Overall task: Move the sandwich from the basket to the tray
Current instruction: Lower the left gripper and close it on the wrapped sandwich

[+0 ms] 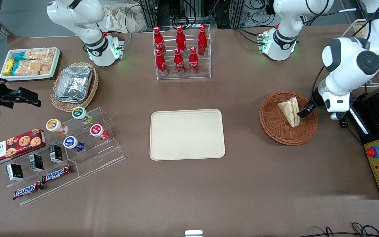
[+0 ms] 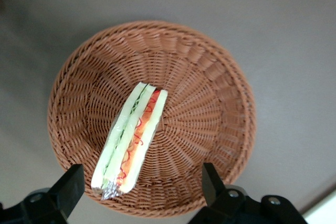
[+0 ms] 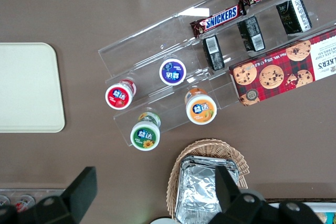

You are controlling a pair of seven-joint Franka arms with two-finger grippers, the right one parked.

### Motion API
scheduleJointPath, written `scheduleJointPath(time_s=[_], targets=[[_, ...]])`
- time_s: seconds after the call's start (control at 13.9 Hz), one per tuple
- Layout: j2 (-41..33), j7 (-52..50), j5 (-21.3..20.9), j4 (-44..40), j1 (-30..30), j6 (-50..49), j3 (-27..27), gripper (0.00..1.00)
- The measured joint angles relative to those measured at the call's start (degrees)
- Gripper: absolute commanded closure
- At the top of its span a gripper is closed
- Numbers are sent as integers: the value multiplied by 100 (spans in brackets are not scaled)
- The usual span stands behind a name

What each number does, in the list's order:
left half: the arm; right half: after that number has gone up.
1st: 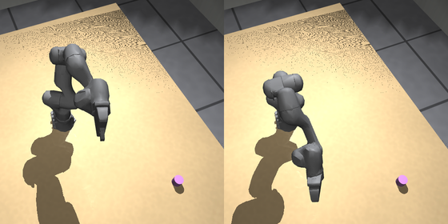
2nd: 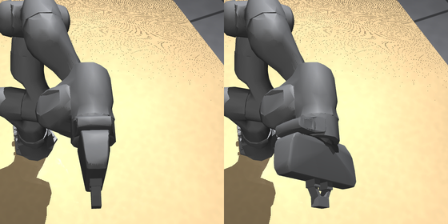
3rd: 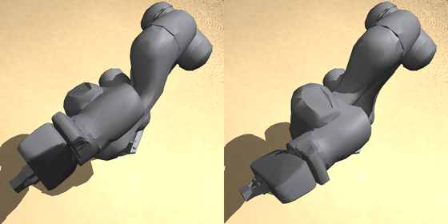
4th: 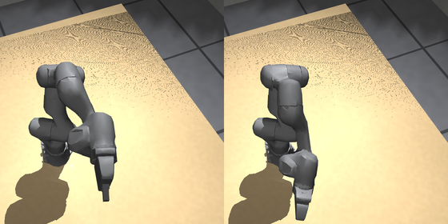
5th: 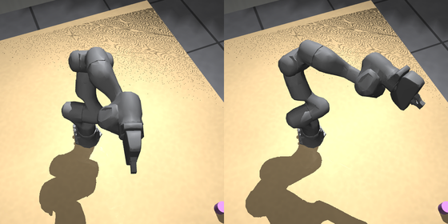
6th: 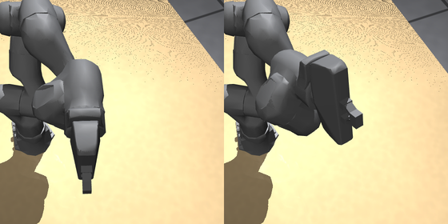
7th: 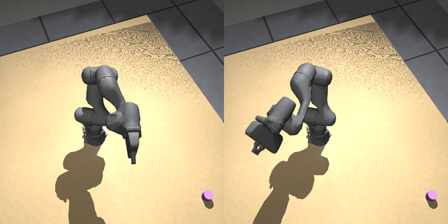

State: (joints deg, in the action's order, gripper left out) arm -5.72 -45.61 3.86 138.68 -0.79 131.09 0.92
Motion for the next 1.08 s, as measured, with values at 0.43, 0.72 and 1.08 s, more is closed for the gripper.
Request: scheduleJointPath(time_s=[0.43,0.72,1.08], targets=[[185,-4,13,811,-17,991,23,1],[263,-3,13,1010,-132,1237,64,1],[638,237,12,1140,-192,1693,74,96]])
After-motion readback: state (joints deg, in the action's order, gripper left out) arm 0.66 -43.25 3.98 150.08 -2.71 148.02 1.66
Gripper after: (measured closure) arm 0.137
